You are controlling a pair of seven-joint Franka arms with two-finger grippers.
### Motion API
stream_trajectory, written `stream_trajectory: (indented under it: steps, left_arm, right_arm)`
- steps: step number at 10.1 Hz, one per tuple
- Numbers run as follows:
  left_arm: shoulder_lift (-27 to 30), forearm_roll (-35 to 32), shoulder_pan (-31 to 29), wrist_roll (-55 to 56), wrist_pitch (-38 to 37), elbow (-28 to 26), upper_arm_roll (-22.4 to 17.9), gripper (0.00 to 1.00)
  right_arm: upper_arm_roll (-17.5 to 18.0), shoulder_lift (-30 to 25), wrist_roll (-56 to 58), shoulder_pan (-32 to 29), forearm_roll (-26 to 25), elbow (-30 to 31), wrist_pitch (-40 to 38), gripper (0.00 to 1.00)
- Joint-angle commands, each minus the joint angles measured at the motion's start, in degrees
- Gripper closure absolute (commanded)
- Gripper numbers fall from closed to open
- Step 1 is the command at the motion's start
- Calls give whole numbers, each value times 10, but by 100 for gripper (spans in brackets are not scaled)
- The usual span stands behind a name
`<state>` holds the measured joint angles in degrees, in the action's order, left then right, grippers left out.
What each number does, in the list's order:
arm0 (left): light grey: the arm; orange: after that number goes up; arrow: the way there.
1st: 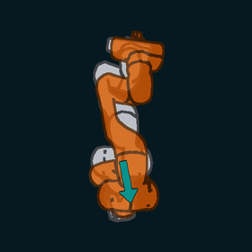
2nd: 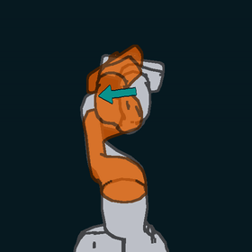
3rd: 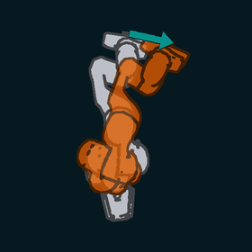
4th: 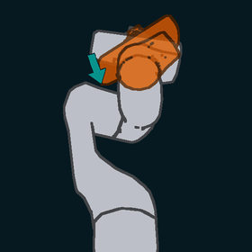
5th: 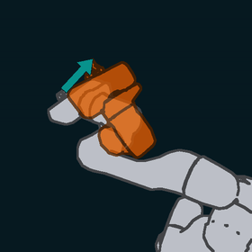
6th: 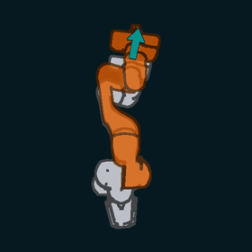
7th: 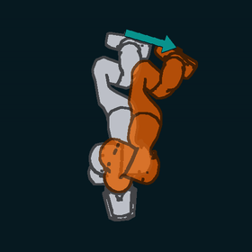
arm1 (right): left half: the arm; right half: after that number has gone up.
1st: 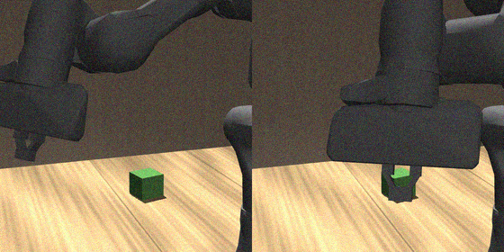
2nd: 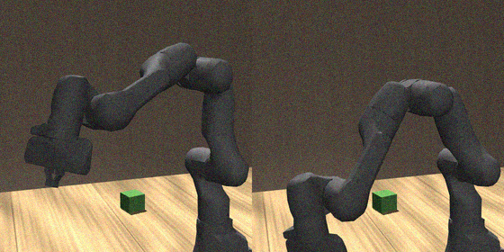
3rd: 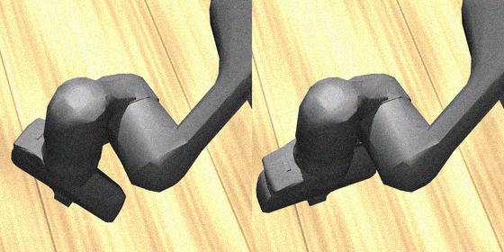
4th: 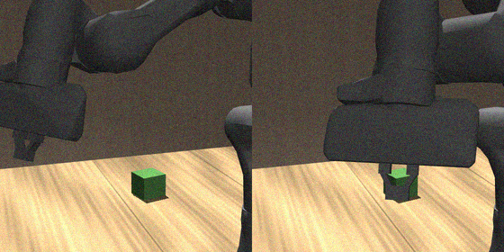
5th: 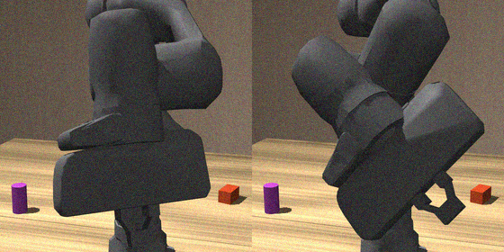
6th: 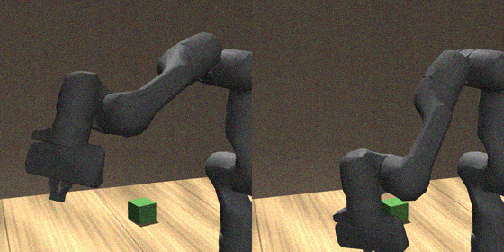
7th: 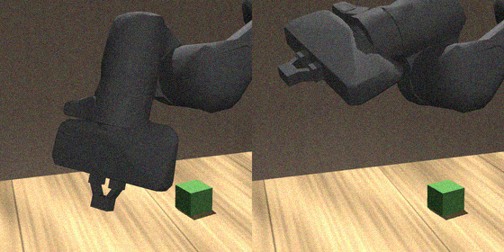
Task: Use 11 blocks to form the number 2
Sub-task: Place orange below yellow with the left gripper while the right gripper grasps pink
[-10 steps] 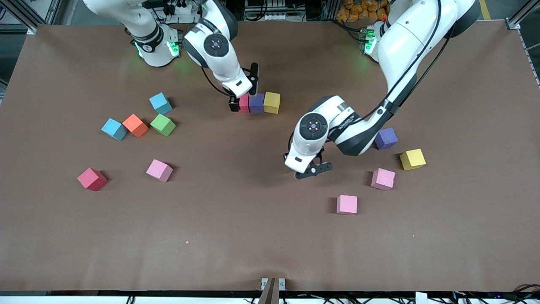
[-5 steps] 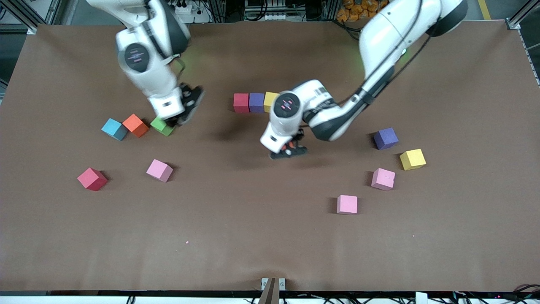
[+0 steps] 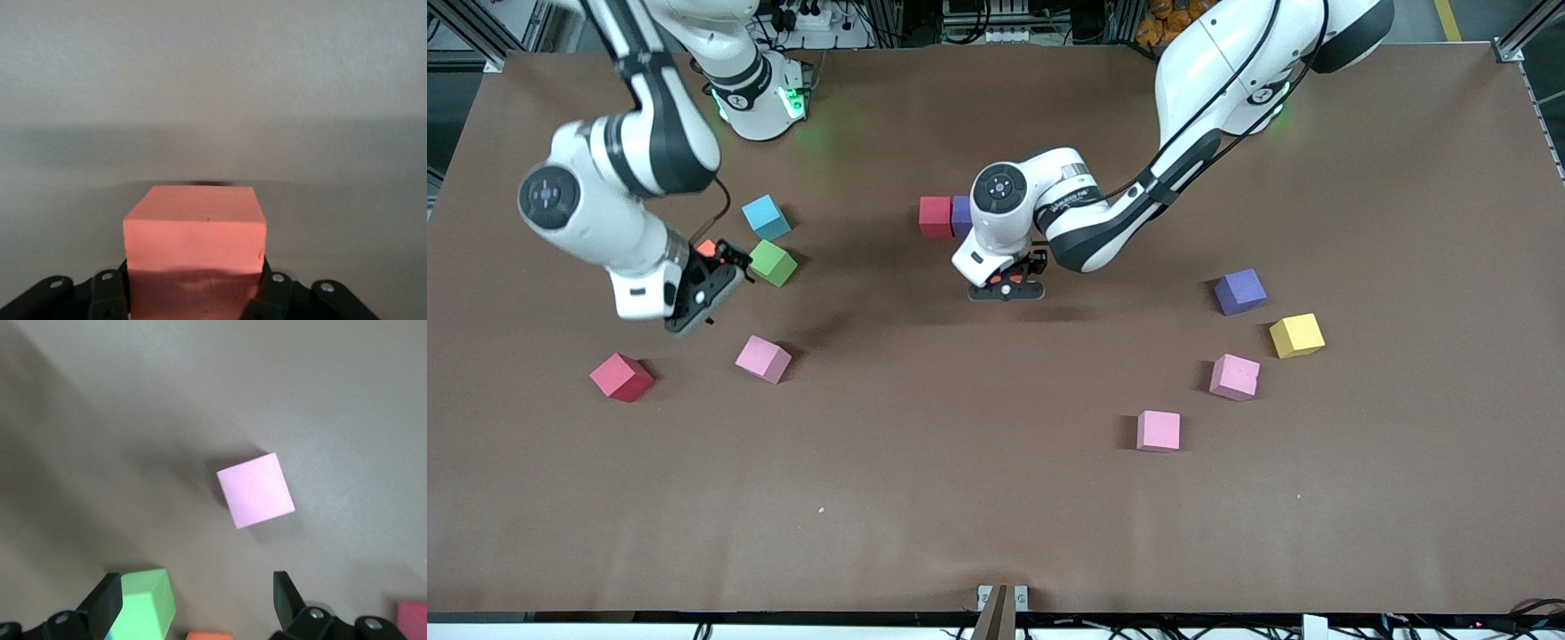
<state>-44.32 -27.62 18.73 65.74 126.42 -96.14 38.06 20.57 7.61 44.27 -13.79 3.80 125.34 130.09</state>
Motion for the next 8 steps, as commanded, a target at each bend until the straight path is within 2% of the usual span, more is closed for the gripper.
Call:
stream_trajectory:
  steps: [1, 4, 8]
  left_arm:
    - [11, -21, 11, 11, 23, -32, 4, 83]
    - [11, -51, 20, 40, 40, -59, 4, 83]
    - [9, -52, 31, 46, 42, -64, 4, 82]
  right_arm:
    - [5, 42, 64, -3, -16, -23, 29, 0]
    - [2, 119, 168, -11, -17, -70, 33, 0]
    - [-3, 151, 196, -4, -49, -92, 56, 0]
